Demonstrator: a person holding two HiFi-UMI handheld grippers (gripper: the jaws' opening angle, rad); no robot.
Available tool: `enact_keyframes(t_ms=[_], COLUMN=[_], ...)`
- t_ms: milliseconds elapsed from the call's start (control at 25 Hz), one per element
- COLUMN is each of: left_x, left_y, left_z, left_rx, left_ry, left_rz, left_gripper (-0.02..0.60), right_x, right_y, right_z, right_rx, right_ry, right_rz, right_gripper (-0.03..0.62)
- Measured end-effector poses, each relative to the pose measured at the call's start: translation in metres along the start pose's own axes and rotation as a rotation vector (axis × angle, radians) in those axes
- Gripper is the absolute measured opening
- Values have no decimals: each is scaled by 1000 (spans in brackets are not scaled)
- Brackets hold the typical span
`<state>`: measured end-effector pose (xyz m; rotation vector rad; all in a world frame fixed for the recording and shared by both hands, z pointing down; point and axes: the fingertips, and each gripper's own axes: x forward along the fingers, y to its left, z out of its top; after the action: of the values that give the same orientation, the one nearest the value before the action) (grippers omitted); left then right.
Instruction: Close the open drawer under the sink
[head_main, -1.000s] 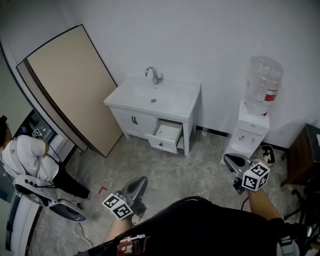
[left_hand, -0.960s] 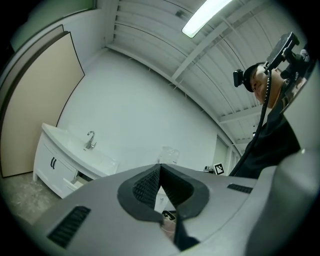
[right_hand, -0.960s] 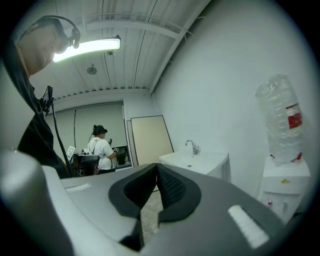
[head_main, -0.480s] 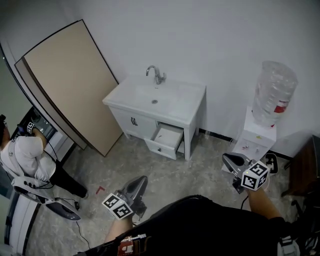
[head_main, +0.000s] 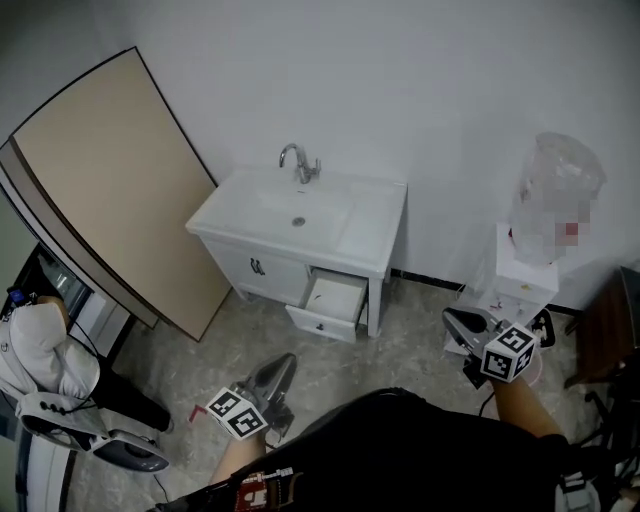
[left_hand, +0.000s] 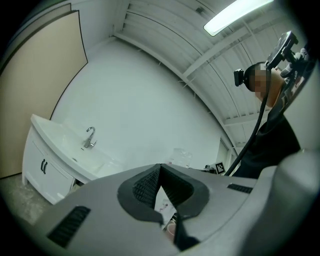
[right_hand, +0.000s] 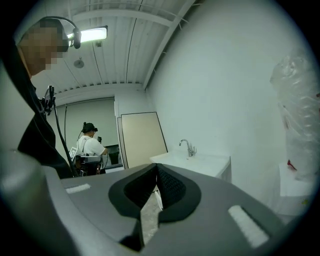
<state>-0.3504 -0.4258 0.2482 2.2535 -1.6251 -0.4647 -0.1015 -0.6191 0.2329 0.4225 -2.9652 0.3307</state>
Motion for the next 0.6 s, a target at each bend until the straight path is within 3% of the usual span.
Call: enact_keyframes(t_ms=[320,600], left_x=[37,63], left_y=[96,165], left_z=[55,72], left_rx=[19,9], left_ry=[55,83], left_rz=[-78,-74], left_gripper=[-2,-3], right_x=[85,145], right_y=[-18,-47], right_z=[24,31], right_rx=[23,41], right_ry=[-33,-29], right_rz=[-83,-105], right_gripper=[3,2])
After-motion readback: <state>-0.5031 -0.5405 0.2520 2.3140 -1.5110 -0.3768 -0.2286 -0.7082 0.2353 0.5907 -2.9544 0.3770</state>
